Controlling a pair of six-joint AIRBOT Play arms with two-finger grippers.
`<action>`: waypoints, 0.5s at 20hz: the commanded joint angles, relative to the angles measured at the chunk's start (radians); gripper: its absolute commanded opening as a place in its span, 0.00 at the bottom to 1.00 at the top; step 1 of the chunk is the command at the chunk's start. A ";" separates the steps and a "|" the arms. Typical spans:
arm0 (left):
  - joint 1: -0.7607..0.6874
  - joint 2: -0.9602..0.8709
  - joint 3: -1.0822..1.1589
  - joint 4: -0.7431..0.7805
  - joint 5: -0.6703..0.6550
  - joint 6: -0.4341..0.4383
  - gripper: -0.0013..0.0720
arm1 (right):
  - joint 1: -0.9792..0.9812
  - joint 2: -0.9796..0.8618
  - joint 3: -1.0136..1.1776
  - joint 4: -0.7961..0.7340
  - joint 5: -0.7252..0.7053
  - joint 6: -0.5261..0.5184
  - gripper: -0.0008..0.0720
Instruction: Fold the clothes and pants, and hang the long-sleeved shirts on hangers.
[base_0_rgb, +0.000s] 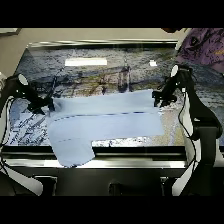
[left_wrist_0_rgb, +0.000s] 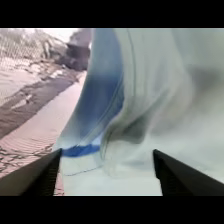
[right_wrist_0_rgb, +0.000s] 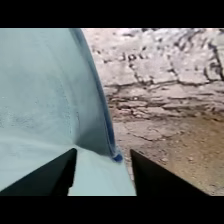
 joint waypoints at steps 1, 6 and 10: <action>0.011 0.017 0.037 -0.005 0.037 -0.021 0.95 | -0.003 0.011 0.000 0.008 -0.014 -0.032 0.70; 0.156 0.232 -0.054 0.027 0.039 -0.016 0.95 | -0.175 0.155 -0.037 0.127 -0.008 -0.121 0.70; 0.315 0.557 -0.572 -0.110 0.167 -0.002 0.95 | -0.352 0.318 -0.356 0.316 -0.071 -0.209 0.70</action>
